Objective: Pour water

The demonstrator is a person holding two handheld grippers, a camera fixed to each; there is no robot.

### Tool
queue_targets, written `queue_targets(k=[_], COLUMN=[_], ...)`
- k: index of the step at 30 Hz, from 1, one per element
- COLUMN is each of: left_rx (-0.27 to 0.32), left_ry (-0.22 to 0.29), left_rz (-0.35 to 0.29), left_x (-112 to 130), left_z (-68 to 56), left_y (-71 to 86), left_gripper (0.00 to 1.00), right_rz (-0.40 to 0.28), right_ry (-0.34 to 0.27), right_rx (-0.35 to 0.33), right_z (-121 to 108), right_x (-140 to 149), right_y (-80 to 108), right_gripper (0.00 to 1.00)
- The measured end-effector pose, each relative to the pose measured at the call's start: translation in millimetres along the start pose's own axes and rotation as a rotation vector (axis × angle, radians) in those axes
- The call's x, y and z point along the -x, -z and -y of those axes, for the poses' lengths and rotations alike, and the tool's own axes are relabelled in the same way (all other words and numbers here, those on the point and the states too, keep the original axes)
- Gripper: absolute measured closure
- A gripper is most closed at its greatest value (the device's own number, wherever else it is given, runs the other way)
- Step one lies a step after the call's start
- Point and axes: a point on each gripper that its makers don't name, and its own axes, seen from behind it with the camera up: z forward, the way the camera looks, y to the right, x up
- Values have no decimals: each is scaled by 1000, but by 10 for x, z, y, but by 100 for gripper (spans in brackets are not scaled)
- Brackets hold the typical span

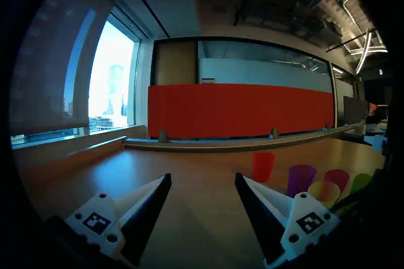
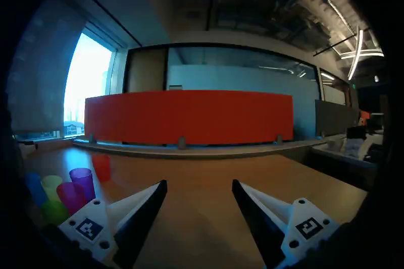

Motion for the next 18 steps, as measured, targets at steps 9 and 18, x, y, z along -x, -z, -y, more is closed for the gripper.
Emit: queue_targets(k=[9,18], left_rx=[0,0], left_ry=[0,0], left_rz=[0,0], left_x=[-7,-15], left_z=[2,8], left_y=[-5,-8], left_gripper=[6,7], right_rz=[0,0], right_ry=[0,1], right_rx=[0,0], right_z=[-4,-5], right_x=[2,4], right_y=[0,-1], right_gripper=[0,0])
